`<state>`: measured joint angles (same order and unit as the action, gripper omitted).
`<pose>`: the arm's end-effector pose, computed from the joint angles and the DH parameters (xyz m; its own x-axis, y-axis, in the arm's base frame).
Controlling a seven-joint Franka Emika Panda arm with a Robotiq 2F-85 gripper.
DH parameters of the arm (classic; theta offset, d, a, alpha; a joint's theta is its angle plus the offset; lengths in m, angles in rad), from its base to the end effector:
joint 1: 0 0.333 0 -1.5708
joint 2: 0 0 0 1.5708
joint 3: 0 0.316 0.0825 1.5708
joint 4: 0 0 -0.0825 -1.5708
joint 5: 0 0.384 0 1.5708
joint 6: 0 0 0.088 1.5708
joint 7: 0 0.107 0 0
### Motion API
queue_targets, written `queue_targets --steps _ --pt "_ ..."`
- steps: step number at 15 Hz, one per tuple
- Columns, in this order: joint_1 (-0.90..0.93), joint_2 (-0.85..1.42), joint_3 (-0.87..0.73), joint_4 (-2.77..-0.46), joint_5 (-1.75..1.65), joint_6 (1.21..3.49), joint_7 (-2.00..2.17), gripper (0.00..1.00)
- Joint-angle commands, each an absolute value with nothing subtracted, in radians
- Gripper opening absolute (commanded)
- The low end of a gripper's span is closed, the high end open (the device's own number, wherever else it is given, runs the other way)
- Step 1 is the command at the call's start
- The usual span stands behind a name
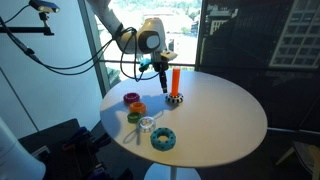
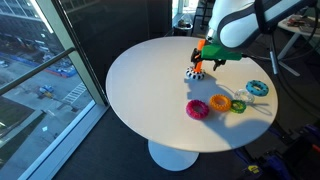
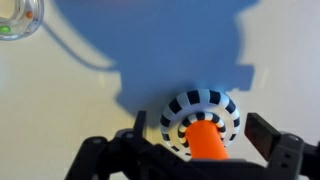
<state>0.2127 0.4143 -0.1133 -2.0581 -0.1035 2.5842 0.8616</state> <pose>0.6018 0.0636 0.2439 0.7770 -0.6107 0.1528 -0.6167 -0.7872 -0.0099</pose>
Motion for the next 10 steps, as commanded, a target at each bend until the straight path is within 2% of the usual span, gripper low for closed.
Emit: queue_targets --steps 1,10 --pt "0.215 0.462 -0.114 -1.996 -0.099 2.557 0.894 1.0" --pt "0.224 0.536 -0.133 -1.896 -0.105 2.553 0.934 1.0"
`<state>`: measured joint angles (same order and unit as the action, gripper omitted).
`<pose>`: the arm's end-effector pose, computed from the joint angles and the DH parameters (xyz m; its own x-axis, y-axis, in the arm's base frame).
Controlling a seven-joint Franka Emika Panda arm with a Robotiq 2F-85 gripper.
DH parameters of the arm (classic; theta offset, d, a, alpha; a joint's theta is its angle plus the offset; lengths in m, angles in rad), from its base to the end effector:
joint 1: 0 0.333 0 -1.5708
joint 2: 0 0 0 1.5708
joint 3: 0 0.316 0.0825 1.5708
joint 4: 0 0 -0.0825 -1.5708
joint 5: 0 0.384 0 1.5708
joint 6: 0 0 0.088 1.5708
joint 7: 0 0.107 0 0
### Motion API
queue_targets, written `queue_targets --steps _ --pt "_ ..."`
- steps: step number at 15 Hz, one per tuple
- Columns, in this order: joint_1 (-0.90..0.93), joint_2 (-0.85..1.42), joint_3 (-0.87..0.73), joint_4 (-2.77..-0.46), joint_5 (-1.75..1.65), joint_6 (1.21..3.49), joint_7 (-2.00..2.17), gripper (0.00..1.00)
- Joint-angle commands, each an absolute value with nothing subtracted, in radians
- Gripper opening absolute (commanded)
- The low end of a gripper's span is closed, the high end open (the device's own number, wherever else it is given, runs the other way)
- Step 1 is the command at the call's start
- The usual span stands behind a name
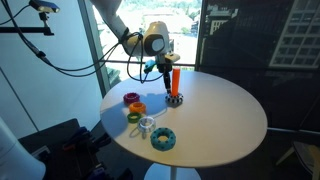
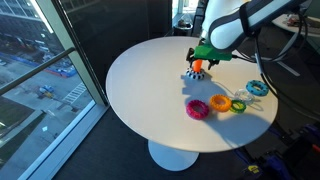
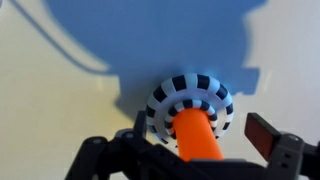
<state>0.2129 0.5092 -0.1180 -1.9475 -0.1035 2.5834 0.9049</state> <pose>0.6306 0.0654 0.2303 0.7479 -0.6413 0.1712 -0.6482 -0.7612 -0.0196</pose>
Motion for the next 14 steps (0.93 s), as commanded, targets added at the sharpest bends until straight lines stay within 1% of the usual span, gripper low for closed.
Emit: queue_targets --steps 1,14 --pt "0.225 0.541 -0.135 -1.888 -0.106 2.552 0.937 1.0" --pt "0.242 0.596 -0.167 -1.837 -0.117 2.55 0.966 1.0"
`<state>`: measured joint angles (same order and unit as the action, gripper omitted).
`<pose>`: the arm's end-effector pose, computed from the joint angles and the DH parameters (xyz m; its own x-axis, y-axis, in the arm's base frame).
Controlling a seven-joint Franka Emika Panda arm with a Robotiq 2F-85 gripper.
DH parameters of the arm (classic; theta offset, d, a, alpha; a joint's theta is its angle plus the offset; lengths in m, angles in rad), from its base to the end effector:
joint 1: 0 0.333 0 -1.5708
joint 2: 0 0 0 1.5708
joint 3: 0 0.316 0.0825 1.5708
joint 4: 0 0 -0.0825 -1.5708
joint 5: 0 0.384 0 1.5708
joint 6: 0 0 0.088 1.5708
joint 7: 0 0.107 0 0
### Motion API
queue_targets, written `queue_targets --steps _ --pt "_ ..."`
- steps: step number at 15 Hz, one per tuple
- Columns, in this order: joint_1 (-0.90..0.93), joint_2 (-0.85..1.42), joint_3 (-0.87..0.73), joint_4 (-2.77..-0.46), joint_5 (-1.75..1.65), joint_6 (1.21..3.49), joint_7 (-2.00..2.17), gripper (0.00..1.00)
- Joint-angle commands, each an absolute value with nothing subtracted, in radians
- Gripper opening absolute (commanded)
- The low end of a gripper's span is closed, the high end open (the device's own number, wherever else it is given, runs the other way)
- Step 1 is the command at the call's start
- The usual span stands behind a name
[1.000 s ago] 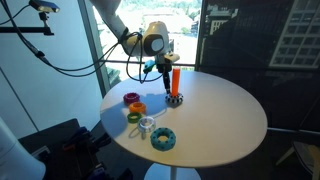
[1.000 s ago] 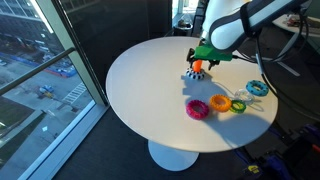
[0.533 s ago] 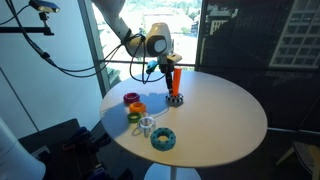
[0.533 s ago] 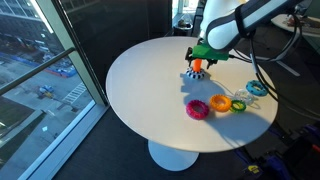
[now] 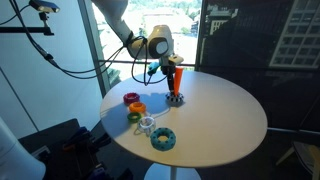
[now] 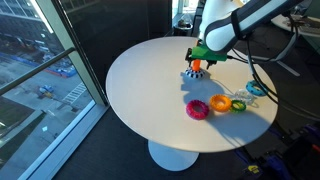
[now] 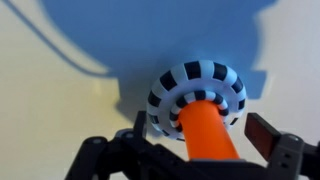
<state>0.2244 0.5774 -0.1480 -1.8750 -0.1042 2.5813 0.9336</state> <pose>0.6485 0.0576 0.2175 0.7219 -0.6652 0.1909 -0.6759 -0.7369 -0.0118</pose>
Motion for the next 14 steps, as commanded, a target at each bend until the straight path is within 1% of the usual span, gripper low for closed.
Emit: queue_targets --steps 1,14 --pt "0.244 0.599 -0.169 -1.836 -0.118 2.55 0.968 1.0" --pt "0.269 0.633 -0.192 -1.816 -0.126 2.556 0.997 1.0"
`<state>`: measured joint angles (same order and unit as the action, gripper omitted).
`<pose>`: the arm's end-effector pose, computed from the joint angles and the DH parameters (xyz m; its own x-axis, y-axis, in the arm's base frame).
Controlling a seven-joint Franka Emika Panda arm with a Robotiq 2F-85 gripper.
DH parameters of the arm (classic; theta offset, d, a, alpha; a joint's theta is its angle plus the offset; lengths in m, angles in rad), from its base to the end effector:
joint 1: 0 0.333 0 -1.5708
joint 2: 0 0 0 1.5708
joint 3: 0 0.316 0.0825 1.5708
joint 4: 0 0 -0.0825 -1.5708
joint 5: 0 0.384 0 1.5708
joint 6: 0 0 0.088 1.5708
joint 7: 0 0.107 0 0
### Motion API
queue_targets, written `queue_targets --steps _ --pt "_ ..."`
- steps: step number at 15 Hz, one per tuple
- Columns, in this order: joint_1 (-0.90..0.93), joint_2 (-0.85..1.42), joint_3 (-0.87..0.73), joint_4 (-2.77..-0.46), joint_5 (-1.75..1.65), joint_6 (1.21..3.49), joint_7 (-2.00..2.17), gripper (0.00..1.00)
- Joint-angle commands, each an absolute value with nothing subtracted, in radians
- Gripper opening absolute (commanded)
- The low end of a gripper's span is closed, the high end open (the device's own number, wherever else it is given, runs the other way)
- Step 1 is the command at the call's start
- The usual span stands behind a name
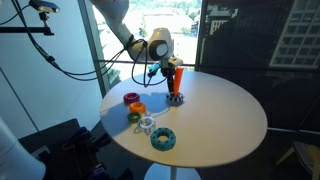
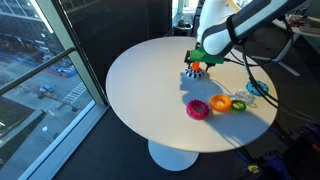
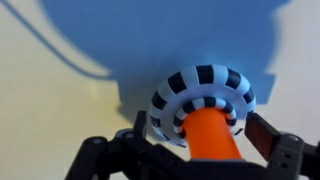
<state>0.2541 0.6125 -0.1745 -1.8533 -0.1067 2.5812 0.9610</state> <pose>0.6515 0.0615 0.2051 0.7128 -0.6726 0.1990 -0.6871 -0.7266 0.0053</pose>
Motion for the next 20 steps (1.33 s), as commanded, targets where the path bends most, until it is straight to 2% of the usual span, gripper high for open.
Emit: queue_targets --steps 1,20 --pt "0.271 0.634 -0.194 -1.815 -0.127 2.557 0.999 1.0" --pt "0.289 0.655 -0.214 -1.8 -0.145 2.556 1.031 1.0"
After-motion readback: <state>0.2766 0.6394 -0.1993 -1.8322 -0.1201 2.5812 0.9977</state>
